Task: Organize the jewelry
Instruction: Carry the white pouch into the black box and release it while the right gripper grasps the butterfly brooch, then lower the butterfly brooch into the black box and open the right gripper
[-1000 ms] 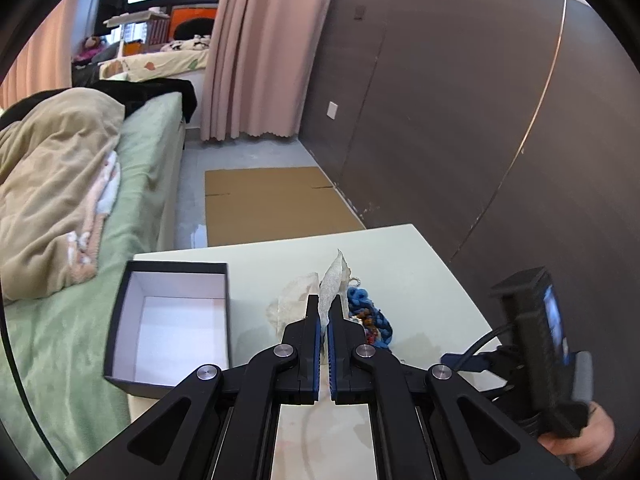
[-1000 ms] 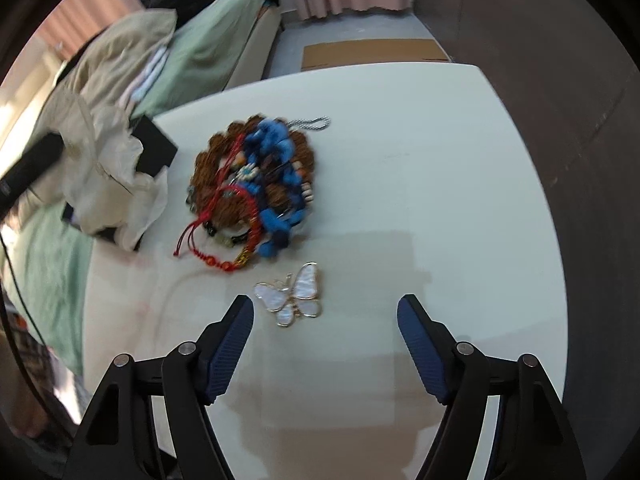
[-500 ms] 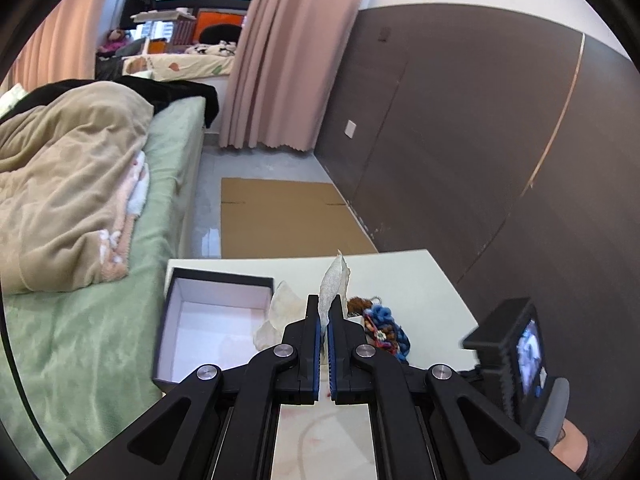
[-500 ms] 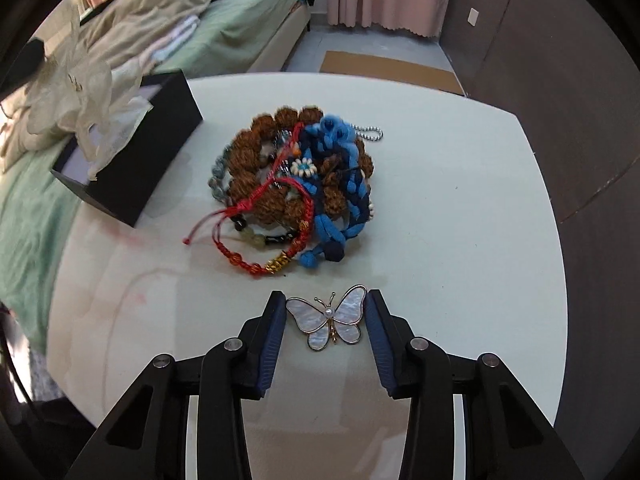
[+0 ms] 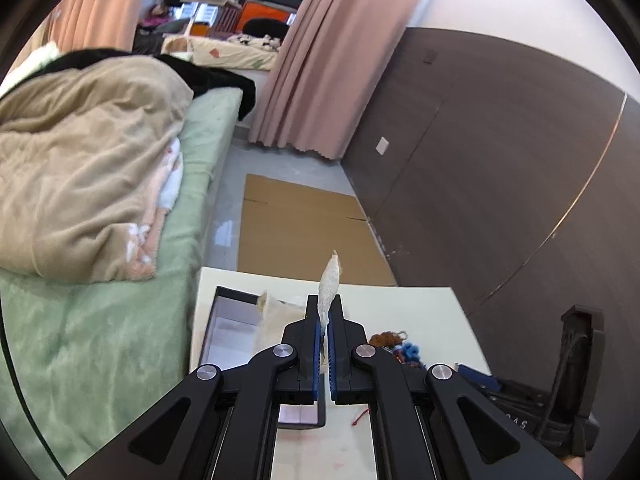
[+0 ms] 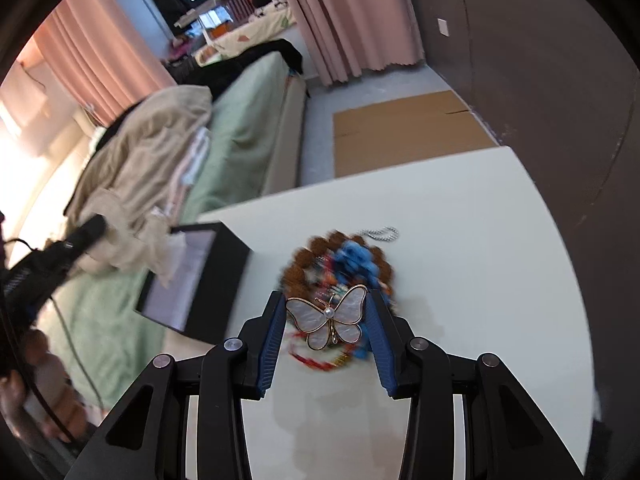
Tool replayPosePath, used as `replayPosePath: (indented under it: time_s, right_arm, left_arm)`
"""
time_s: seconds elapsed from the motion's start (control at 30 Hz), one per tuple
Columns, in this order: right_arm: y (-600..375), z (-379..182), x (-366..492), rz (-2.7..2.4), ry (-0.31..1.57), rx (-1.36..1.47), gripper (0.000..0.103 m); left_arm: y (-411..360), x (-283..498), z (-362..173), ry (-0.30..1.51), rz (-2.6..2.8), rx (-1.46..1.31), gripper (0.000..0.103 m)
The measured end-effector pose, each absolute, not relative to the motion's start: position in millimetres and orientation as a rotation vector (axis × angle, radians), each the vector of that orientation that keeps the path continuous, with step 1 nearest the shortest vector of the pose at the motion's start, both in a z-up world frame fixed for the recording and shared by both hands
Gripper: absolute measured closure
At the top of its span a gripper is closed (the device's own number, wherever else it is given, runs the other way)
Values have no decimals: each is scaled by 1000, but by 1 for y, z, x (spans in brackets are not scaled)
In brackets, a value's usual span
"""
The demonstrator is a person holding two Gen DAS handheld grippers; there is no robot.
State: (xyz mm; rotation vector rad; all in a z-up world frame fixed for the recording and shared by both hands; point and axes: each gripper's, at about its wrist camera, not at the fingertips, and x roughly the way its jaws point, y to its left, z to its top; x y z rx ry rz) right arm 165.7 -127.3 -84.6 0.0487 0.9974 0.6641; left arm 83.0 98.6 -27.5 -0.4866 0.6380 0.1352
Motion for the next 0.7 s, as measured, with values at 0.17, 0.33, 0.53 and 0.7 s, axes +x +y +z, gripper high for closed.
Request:
replayPosePath:
  time_s: [0.17,0.33,0.53,0.7]
  right_arm:
    - [-107,-78,166,728,984,79,62]
    - [-97,-75,171,782,985,137,61]
    - [-78,-73,174,876,996,224,61]
    - [-52,-78,169,932,1014,233,61]
  left_arm:
    - [111,93,-33,668,136,-551,82]
    - [119,92,-33,632,161,-577,27]
    - [135,89,-32,623,198,-594,27]
    - [153,83,-36,616,238,-633,27]
